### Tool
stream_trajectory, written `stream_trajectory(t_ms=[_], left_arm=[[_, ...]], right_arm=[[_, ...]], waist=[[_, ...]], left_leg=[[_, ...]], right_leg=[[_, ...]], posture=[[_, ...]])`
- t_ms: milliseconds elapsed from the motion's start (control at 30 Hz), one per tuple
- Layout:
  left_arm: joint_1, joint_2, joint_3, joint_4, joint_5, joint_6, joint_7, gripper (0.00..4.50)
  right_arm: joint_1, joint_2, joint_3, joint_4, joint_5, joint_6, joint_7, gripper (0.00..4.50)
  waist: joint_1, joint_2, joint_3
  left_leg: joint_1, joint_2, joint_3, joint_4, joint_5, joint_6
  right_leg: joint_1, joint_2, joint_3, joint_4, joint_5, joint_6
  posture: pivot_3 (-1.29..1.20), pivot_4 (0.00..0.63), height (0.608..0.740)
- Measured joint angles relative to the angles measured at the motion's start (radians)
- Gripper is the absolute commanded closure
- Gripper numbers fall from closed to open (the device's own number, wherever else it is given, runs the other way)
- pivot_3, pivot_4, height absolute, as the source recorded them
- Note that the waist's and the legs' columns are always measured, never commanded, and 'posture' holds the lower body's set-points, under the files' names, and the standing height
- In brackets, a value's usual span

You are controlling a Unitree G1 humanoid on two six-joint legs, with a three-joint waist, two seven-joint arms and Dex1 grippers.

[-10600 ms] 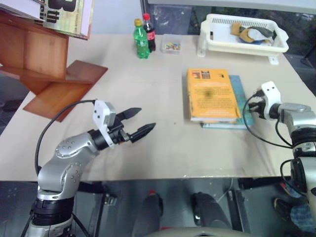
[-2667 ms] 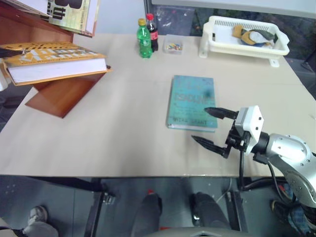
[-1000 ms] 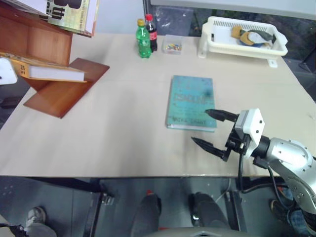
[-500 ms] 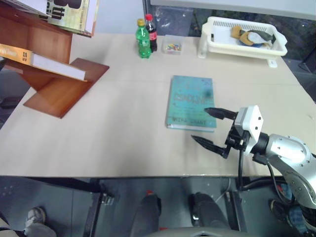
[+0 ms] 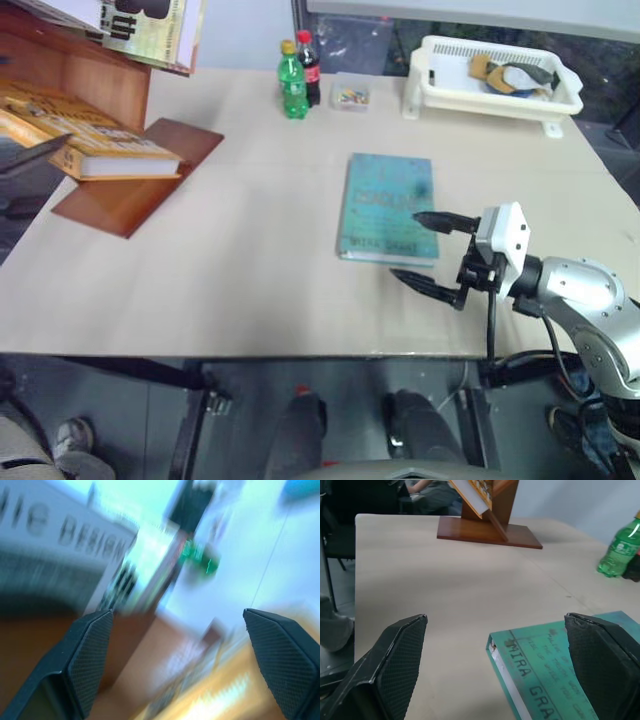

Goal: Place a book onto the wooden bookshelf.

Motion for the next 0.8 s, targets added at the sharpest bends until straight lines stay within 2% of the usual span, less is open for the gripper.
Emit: stream_trajectory(t_ms=[67,100,233,333,433,600,800], left_arm=[[0.063,-0.071,0.012,-0.143,-0.066,0.131,0.039,1.83],[0.102,-0.104,0.02,-0.225,-0.104,0.203,0.071,2.45],[0.197,-0.155,0.043,-0.401,-0.153,0.351,0.171,4.37],[0.277,-0.162,0.077,-0.477,-0.154,0.393,0.217,4.45],[0.376,-0.235,0.107,-0.595,-0.161,0.436,0.298,4.45],[0.6,-0.54,0.118,-0.861,-0.106,0.506,0.683,4.45],[0.581,-0.616,0.141,-0.919,-0.006,0.53,0.961,4.45]], right_arm=[[-0.005,0.001,0.002,-0.001,0.0,0.0,0.002,0.0],[-0.005,0.001,0.001,-0.002,0.0,0.001,0.002,0.0],[-0.003,-0.002,-0.002,-0.011,0.0,0.007,-0.005,0.0],[0.012,-0.01,-0.009,-0.03,0.002,0.014,-0.01,0.0],[0.022,-0.015,-0.014,-0.046,0.004,0.021,-0.017,0.0],[0.043,-0.016,-0.025,-0.056,0.004,0.027,-0.028,0.0],[0.045,-0.017,-0.037,-0.061,0.005,0.03,-0.029,0.0]], waist=[[0.003,0.0,0.0],[0.002,0.0,0.0],[-0.004,0.0,0.0],[-0.006,0.001,0.0],[-0.004,0.004,0.0],[0.008,0.004,-0.001],[0.01,0.004,-0.001]], left_leg=[[-0.001,0.0,-0.001,0.003,0.0,0.0],[-0.002,0.0,-0.001,0.004,0.0,0.0],[-0.001,0.0,-0.001,0.004,0.0,0.0],[0.0,0.0,-0.001,0.003,0.0,0.0],[0.0,0.0,0.0,0.004,0.0,0.0],[0.0,0.0,-0.002,0.006,0.0,0.0],[0.001,-0.001,-0.003,0.006,0.0,0.0]], right_leg=[[0.0,0.0,-0.001,0.0,0.0,0.0],[0.0,0.0,0.0,0.0,0.0,0.0],[0.0,0.001,0.0,0.001,0.0,0.0],[0.0,0.001,0.0,0.001,0.0,0.0],[0.002,0.0,0.001,0.0,0.0,0.0],[0.003,0.0,-0.001,0.0,0.001,0.0],[0.005,0.001,-0.002,0.0,0.002,-0.001]], posture=[[0.0,0.15,0.74],[0.0,0.15,0.74],[0.0,0.15,0.74],[0.0,0.15,0.74],[0.0,0.15,0.74],[0.0,0.15,0.74],[0.0,0.15,0.74]])
